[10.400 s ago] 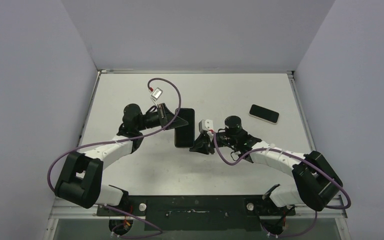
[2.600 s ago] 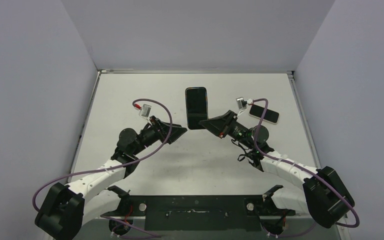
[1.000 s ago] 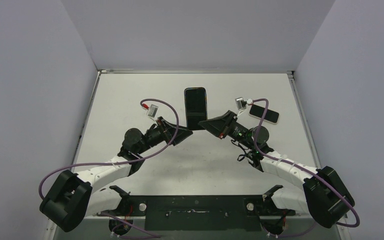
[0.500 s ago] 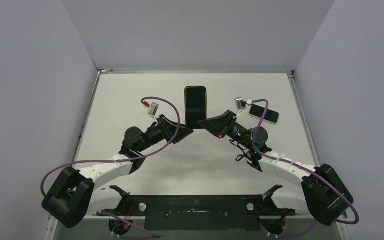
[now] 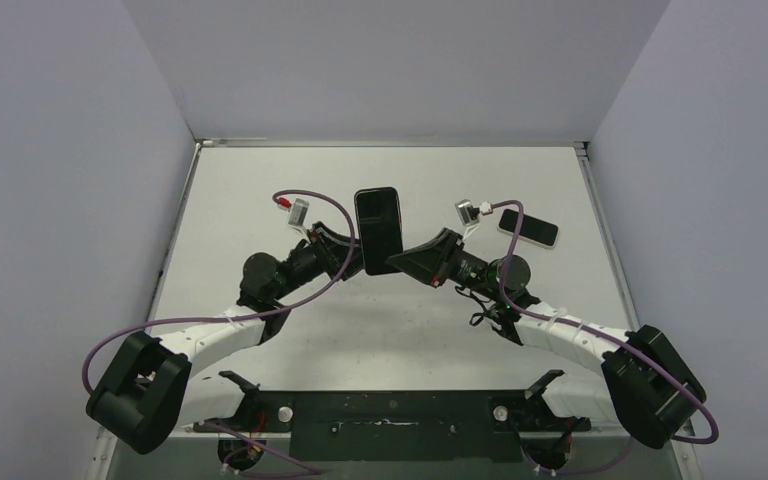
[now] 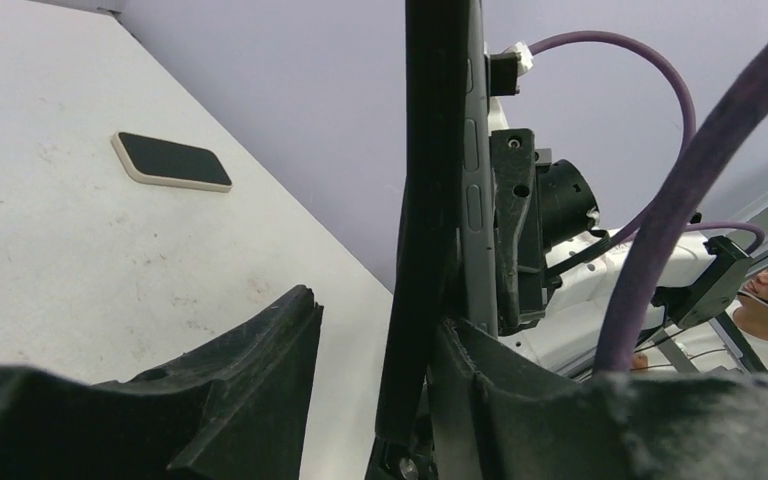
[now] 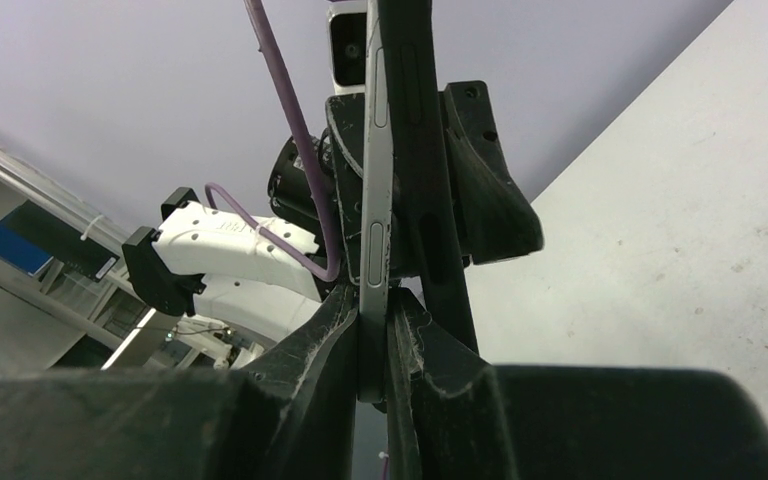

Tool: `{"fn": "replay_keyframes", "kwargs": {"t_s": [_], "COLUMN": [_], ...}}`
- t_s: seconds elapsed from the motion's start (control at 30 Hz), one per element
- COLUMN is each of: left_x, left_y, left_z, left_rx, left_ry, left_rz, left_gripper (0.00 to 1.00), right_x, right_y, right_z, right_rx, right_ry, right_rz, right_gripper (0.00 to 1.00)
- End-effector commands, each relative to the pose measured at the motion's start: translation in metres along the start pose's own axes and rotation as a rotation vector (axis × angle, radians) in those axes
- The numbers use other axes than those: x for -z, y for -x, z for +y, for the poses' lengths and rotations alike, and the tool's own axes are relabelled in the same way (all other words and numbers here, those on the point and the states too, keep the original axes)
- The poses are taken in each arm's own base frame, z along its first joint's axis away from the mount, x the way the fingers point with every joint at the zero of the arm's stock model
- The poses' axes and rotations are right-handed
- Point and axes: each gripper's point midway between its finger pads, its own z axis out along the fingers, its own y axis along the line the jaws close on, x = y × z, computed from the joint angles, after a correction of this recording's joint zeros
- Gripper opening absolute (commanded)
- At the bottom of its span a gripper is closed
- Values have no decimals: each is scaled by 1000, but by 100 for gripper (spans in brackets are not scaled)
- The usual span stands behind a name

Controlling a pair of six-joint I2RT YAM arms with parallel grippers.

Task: Take the phone out of the phone case
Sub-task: Remove the phone case from the phone.

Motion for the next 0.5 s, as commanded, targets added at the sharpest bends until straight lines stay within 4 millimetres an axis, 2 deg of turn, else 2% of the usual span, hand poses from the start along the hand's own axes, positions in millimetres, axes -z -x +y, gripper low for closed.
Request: {"fn": "replay_keyframes", "kwargs": {"t_s": [0.0, 0.17, 0.33, 0.47], "left_x": [-8, -11, -13, -13], "left_y": [35, 35, 40, 47], "left_z": [-46, -38, -15, 10], "left_rx": [-92, -109, -156, -181], "left_ry": [-154, -128, -9, 112], "left_rz": [-92, -88, -108, -147], "left_gripper": [36, 17, 2, 0], "right_x": [-5, -3, 1, 5], "right_y": [2, -3, -6, -9], "right_z": [23, 15, 7, -3], "right_rx": [70, 75, 96, 110], "right_ry": [93, 75, 55, 19], "right_rz": [18, 33, 52, 60], "right_gripper": [0, 0, 0, 0]}}
